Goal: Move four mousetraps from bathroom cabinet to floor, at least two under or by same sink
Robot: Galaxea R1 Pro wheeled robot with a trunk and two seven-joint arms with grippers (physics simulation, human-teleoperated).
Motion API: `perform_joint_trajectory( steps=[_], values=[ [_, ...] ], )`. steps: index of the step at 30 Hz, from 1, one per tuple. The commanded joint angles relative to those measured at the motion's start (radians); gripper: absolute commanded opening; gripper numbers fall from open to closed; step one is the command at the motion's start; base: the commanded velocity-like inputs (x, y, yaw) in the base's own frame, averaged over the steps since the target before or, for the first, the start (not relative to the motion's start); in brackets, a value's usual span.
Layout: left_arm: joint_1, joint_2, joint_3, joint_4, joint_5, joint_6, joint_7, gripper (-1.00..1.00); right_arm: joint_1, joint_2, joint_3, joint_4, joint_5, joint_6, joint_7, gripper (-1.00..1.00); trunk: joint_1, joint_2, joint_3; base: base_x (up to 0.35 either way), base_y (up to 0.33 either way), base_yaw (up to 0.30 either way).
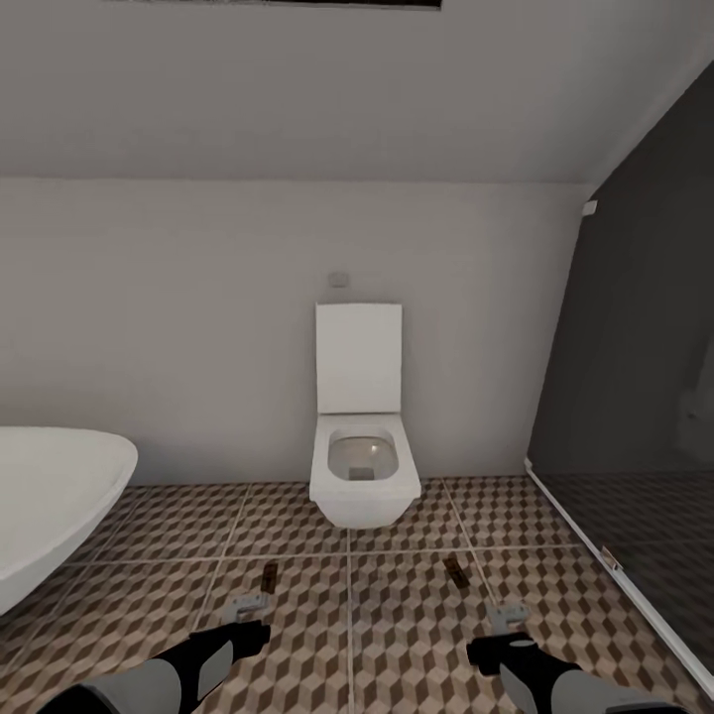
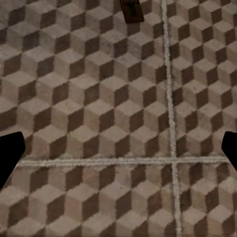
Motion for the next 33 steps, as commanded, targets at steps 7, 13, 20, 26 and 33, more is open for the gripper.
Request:
perform_joint_trajectory(
  steps=[7, 13, 20, 26, 33],
  values=[
    [0.000, -0.001, -0.008, -0.001, 0.008, 0.004, 0.004, 1.00, 0.015, 0.001, 0.008, 0.001, 0.003, 0.003, -0.003, 1.00, -0.027, 0.049, 0.021, 0.000, 0.000, 0.000],
    [0.000, -0.001, -0.009, -0.001, 0.008, 0.004, 0.004, 1.00, 0.019, 0.001, 0.008, 0.002, 0.003, 0.003, -0.003, 1.00, -0.050, 0.091, 0.040, 0.000, 0.000, 0.000],
    [0.000, -0.001, -0.008, -0.001, 0.008, 0.004, 0.004, 1.00, 0.037, 0.002, 0.009, 0.002, 0.004, -0.003, -0.003, 1.00, -0.077, 0.140, 0.062, 0.000, 0.000, 0.000],
    [0.000, -0.001, -0.009, -0.001, 0.008, 0.004, 0.004, 1.00, 0.042, 0.003, 0.008, 0.002, 0.005, -0.005, -0.003, 1.00, -0.100, 0.182, 0.081, 0.000, 0.000, 0.000],
    [0.000, -0.001, -0.008, -0.001, 0.008, 0.004, 0.004, 1.00, 0.044, 0.003, 0.008, 0.002, 0.003, -0.006, -0.003, 1.00, -0.127, 0.231, 0.102, 0.000, 0.000, 0.000]
  ],
)
